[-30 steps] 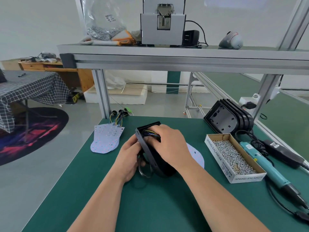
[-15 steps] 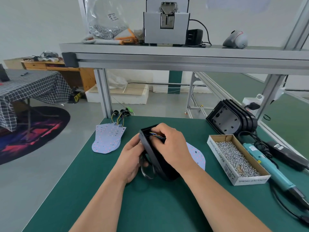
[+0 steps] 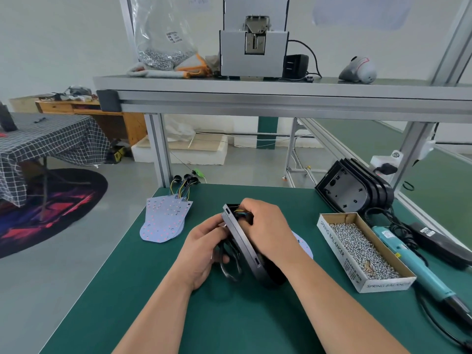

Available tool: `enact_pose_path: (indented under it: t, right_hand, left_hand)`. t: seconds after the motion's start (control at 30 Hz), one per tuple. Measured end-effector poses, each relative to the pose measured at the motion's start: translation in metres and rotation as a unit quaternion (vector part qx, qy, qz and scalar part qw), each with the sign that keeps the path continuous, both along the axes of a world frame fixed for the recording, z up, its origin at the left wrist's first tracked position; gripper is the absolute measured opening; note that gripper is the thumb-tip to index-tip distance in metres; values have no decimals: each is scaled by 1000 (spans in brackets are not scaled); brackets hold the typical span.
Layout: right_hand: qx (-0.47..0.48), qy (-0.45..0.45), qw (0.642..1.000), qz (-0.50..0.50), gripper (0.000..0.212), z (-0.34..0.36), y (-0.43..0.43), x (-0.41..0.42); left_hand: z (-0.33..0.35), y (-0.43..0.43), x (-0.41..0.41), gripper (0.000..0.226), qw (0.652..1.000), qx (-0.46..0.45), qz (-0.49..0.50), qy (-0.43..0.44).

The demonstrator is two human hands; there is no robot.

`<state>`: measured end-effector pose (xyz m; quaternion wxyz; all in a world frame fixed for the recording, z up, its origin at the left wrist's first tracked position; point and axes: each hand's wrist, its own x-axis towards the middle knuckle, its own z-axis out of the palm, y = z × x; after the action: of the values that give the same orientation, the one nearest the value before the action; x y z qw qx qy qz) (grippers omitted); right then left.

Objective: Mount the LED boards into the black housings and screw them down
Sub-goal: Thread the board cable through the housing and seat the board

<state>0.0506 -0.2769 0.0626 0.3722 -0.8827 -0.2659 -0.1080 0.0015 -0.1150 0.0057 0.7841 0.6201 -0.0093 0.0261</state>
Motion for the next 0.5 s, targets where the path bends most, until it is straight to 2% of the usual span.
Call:
enact_pose_path:
  t: [0.3,0.5]
  right_hand:
    - [-83,-20,996,10,17,9,3,-6]
    - [-14,-9,1000,-13,4,8,0,-8]
  left_hand:
    - [-1,-2,0,30,1000,-12,10,-16]
    - [-3,-2,3,28,999,-17,19,-24]
